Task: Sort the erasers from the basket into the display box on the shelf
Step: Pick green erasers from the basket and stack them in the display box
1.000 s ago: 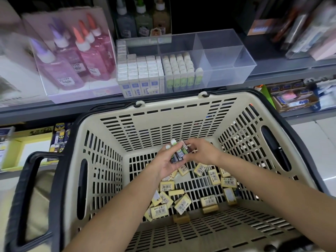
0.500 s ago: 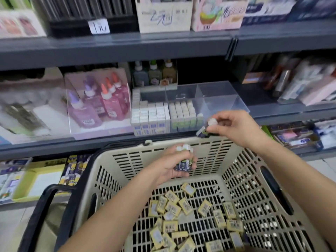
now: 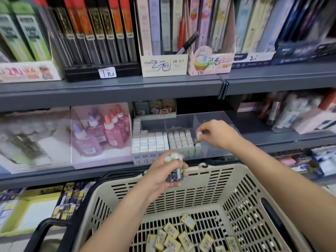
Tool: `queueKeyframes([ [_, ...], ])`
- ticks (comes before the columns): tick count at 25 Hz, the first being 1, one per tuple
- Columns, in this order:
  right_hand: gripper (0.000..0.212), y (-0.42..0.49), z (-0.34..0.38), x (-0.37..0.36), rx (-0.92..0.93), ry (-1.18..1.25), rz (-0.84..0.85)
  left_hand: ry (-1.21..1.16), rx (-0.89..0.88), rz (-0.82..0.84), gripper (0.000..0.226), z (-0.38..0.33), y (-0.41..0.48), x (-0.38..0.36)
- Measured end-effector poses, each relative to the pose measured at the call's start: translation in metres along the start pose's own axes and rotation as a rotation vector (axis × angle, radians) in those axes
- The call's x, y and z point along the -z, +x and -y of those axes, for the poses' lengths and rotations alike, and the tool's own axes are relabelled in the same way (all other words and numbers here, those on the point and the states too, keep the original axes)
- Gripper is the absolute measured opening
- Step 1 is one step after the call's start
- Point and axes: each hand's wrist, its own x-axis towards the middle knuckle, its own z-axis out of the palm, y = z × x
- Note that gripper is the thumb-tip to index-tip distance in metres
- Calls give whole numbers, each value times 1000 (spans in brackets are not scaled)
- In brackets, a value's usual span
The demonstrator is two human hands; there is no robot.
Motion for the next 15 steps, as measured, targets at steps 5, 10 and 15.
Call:
queueKeyframes([
  [5,22,5,-1,-7,37,-31,167,-10,15,4,21,2,1,2],
  [10,28,6,-1,-13,45,-85,203,-19,14,16,20,1,1,1],
  [15,23,-3,5,-3,12,-61,90,-73,-1,7,27,-1,2,-1],
])
